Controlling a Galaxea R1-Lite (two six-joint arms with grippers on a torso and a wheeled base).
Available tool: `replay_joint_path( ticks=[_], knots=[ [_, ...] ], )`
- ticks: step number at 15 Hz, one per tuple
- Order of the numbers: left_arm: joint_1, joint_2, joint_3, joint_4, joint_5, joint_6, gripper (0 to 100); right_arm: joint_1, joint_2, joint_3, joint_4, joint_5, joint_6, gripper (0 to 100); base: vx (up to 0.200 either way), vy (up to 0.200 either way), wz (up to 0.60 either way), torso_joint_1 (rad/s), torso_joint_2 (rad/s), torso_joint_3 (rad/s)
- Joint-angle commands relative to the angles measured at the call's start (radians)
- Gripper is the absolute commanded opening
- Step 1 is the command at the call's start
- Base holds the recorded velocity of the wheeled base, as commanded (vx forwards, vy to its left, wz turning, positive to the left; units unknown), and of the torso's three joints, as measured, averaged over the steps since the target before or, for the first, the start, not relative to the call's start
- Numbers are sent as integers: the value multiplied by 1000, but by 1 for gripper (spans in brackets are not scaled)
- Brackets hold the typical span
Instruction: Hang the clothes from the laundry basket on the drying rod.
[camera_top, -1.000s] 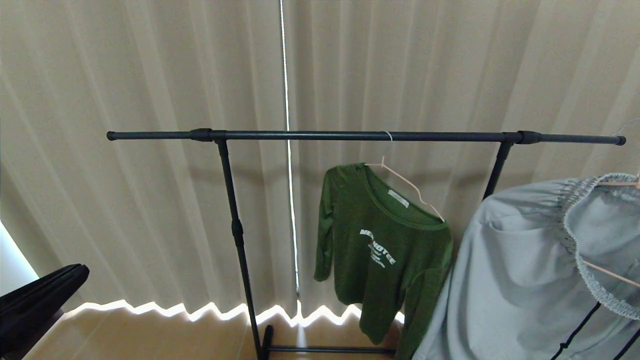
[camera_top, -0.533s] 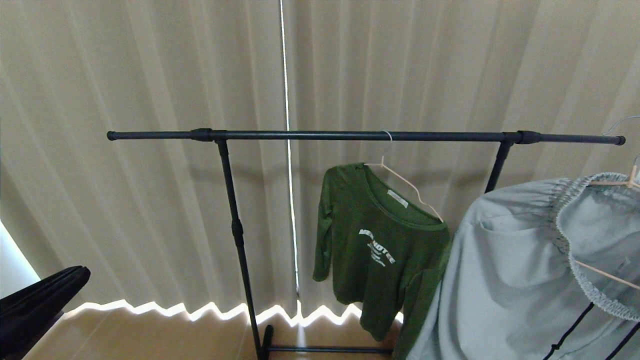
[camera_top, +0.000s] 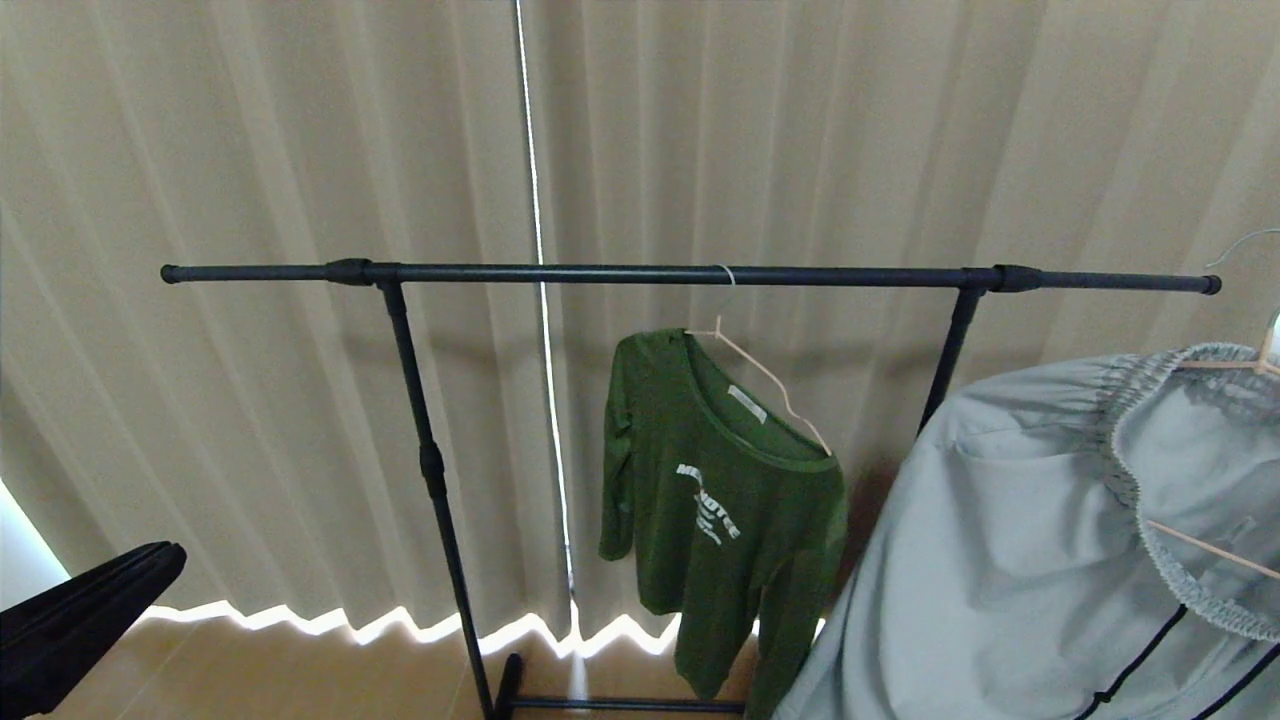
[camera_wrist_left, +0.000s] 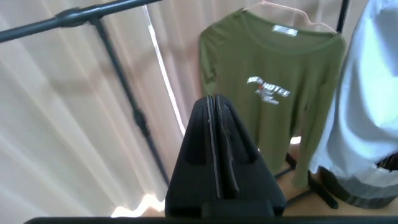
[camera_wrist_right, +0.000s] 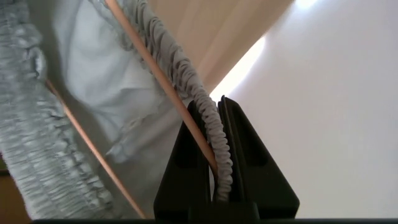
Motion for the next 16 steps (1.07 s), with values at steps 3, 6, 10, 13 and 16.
replay_joint_path(
  ticks=[3,6,10,13,16],
  knots=[
    [-2,0,10,-4,-2,1,0,15,4,2,1,0,1,0,0,0,0,0,0,0],
    [-2,5,4,-2,-2,-1,0,69,-7,15,1,2,3,0,0,0,0,0,0,0],
    [-2,19,3,1,-2,-2,0,188,-13,13,1,0,18,0,100,0,0,-4,0,0],
    [0,20,6,1,0,-2,0,237,-2,13,1,0,22,0,200,0,0,1,-1,5],
    [0,20,9,1,0,-1,0,260,2,22,1,0,24,0,200,0,0,10,5,1]
  ],
)
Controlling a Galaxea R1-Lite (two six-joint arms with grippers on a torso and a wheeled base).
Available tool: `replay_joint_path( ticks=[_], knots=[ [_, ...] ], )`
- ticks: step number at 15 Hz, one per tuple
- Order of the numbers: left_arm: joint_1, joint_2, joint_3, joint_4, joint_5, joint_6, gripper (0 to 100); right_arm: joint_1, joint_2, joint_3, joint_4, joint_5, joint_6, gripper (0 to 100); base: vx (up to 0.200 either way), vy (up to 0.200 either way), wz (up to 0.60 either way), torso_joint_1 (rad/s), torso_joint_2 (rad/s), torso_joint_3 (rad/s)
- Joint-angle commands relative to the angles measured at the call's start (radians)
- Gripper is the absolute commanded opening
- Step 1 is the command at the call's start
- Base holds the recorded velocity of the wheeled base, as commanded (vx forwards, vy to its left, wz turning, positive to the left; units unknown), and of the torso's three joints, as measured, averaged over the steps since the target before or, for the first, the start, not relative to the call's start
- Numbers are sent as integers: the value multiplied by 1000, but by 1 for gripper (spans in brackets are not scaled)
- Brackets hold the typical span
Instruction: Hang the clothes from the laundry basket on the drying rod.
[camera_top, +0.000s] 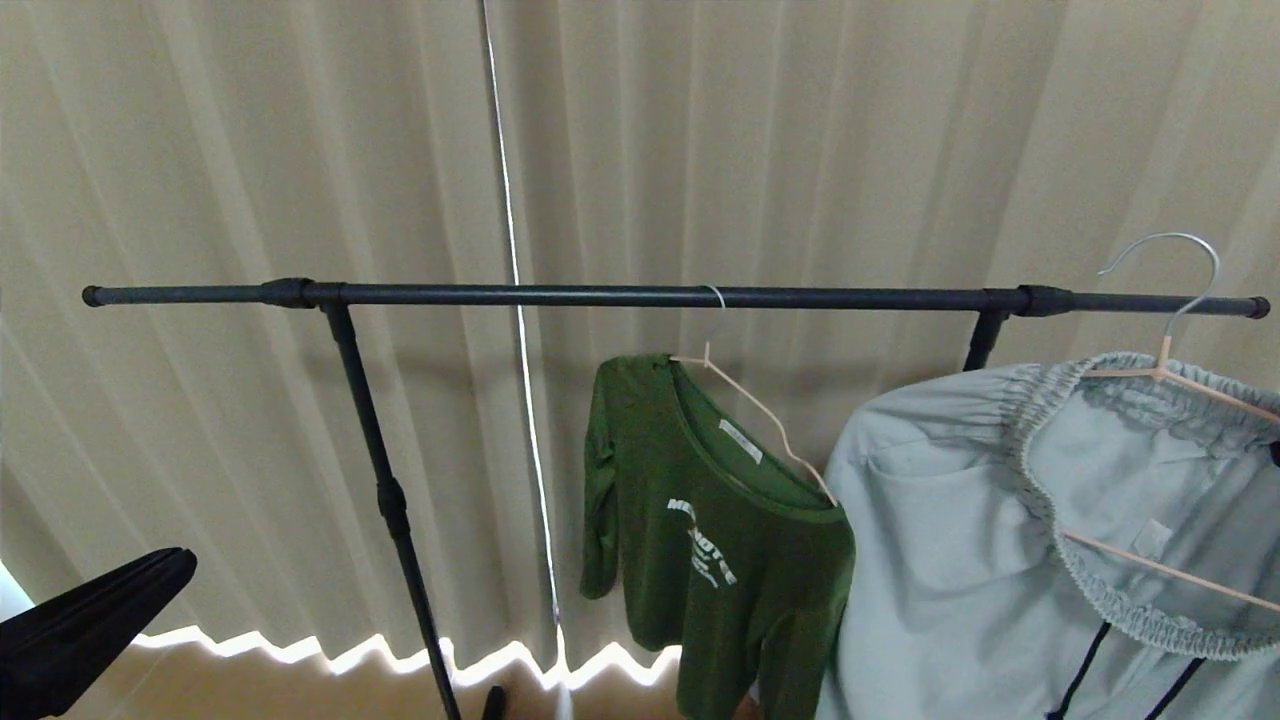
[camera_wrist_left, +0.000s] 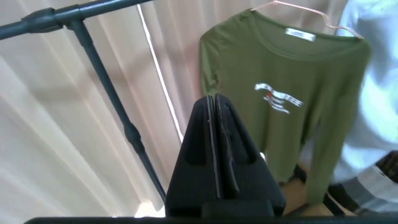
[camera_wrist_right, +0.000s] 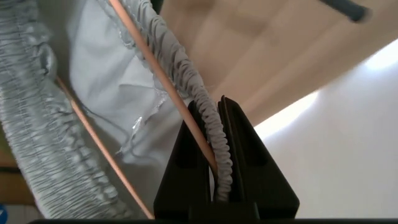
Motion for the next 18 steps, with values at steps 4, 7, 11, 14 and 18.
replay_joint_path(
  ticks=[4,7,11,14,18],
  knots=[
    [-2,2,5,-2,-1,1,0,48,68,19,-1,-2,12,0,200,0,0,4,0,2],
    [-2,1,5,-2,-1,1,0,91,143,8,-10,-6,46,0,0,0,0,0,0,0],
    [-2,4,11,-2,-1,2,0,135,261,7,-124,-34,53,0,0,0,0,0,0,0],
    [-2,2,11,-2,-1,2,0,163,338,4,-190,-68,53,0,0,0,0,0,0,0],
    [-2,2,12,-2,-1,2,0,195,434,-9,-254,-103,58,0,0,0,0,0,0,0]
  ],
)
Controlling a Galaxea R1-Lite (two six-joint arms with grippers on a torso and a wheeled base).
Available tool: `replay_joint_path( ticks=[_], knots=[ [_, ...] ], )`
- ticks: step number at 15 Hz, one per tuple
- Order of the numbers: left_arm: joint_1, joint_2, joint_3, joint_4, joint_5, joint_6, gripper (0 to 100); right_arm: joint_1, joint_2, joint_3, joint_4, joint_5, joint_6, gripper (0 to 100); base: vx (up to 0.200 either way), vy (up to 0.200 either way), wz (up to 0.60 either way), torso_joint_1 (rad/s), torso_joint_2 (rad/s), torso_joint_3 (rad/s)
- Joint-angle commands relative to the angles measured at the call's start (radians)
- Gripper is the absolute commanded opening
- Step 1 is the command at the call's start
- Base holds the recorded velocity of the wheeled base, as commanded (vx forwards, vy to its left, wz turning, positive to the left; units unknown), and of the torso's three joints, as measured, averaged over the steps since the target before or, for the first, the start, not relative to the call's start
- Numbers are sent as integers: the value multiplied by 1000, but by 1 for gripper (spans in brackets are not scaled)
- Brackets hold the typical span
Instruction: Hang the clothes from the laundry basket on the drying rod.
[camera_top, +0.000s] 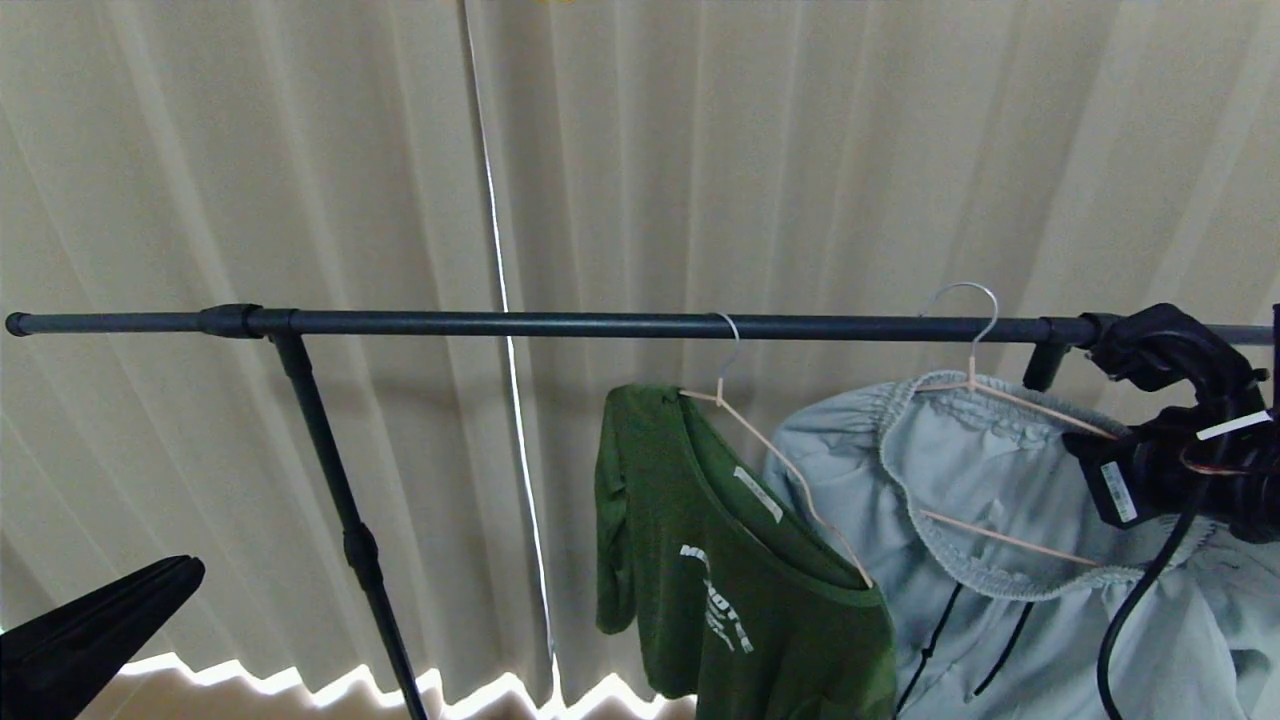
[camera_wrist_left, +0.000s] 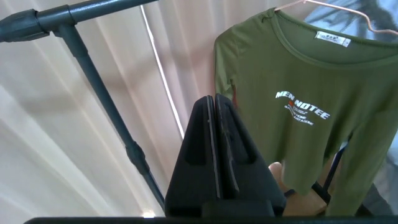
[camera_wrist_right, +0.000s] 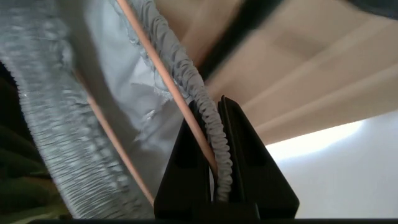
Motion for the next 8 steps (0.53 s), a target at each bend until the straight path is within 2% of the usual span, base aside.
replay_joint_path(
  ticks=[1,8],
  knots=[
    [0,0,0,0,0,0,0,31,63,0,-14,-16,12,0,0,0,0,0,0,0],
    [0,-5,1,0,0,3,0,137,64,5,-18,-26,18,0,0,0,0,0,0,0]
  ],
)
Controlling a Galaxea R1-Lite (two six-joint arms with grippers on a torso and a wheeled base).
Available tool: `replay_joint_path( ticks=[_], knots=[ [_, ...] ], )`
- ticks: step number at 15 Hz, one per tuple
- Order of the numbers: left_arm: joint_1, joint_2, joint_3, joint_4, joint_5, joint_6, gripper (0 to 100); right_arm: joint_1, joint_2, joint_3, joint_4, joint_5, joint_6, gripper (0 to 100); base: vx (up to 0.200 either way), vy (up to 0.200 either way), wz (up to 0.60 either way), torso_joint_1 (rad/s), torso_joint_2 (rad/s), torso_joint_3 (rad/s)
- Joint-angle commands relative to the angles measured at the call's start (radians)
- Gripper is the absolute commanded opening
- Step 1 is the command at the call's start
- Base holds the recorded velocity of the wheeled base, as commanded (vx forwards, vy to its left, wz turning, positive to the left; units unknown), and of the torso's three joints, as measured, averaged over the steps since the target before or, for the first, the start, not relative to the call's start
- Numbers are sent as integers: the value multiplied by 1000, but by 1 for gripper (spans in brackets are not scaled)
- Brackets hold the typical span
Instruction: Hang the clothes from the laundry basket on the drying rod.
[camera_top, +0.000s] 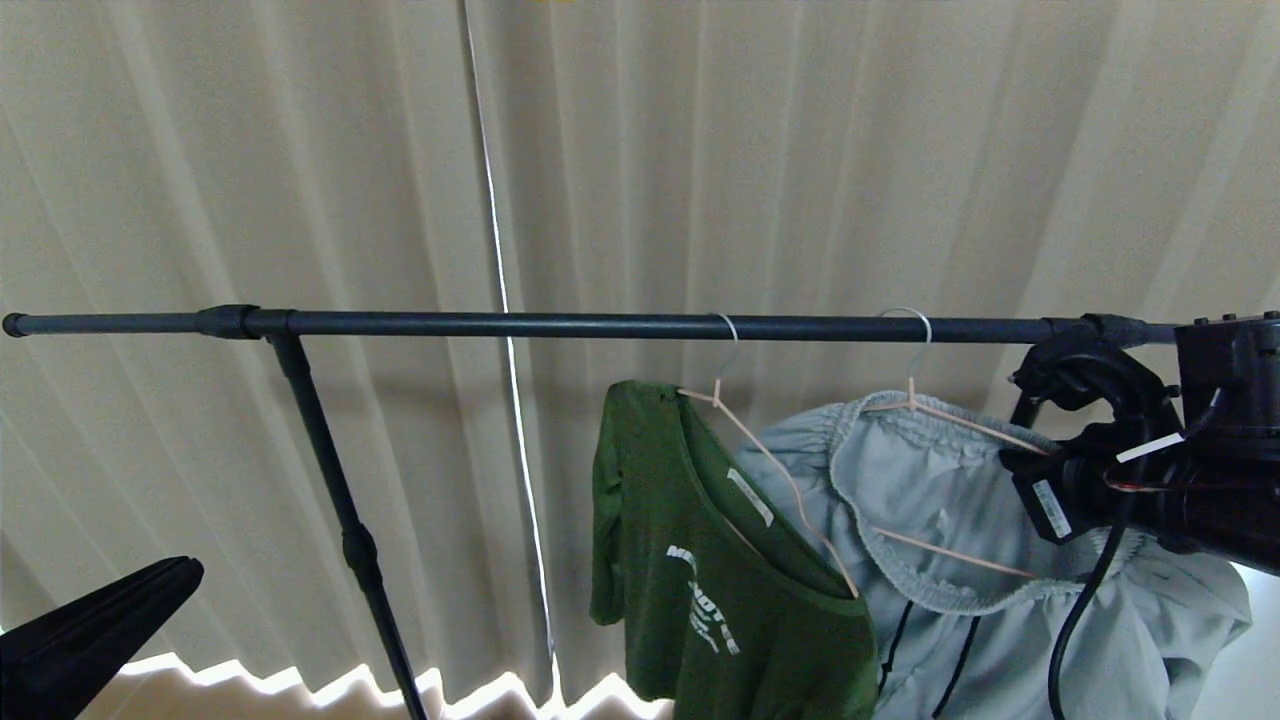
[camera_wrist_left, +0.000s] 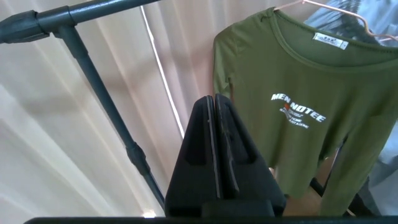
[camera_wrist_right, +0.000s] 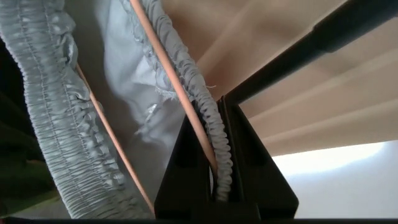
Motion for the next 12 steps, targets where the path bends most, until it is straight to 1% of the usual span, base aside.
replay_joint_path(
  ticks=[1,4,5,8,12],
  knots=[
    [0,-3,0,0,0,0,0,14,-3,5,2,0,-1,0,0,0,0,0,0,0],
    [0,-6,-2,-2,0,0,0,14,-10,8,2,0,2,0,0,0,0,0,0,0],
    [0,-6,0,-2,0,0,0,15,-12,8,2,0,2,100,0,0,0,0,0,0],
    [0,-4,0,-2,0,6,0,14,-16,10,0,4,4,100,0,0,0,0,0,0],
    [0,-3,0,-2,0,6,0,14,-52,14,-1,11,50,100,0,0,0,0,0,0]
  ],
)
